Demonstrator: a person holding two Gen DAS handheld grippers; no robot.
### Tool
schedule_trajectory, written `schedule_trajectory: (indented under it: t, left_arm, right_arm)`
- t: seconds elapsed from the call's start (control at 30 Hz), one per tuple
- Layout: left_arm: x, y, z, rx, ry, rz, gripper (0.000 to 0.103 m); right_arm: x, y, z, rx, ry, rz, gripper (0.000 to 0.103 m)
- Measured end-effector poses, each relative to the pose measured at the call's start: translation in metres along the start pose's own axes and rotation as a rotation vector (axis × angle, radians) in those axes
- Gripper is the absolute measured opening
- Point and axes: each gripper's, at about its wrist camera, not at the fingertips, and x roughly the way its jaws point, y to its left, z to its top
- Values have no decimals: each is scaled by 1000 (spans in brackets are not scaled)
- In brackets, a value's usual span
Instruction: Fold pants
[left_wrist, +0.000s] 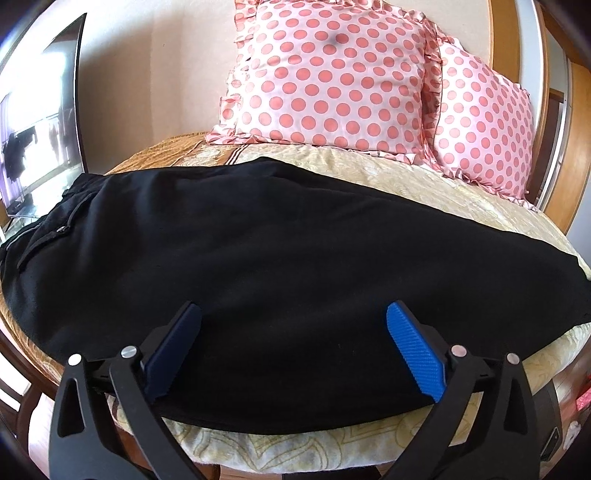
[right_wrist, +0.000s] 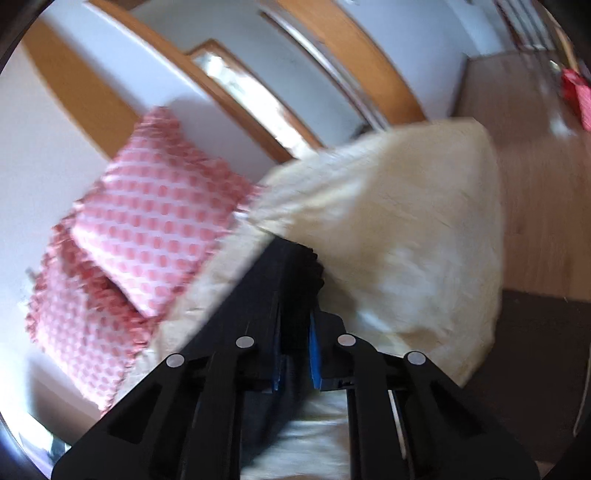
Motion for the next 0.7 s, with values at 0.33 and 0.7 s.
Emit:
schedule_trajectory:
  t: [0.33, 0.7]
  left_arm:
    - [1, -3, -3, 16, -22, 16, 101]
    - [-29, 29, 2, -114, -75, -85, 101]
  right_arm:
    - [9, 216, -52, -362, 154, 522, 12]
    - [76, 299, -283, -629, 811, 613, 11]
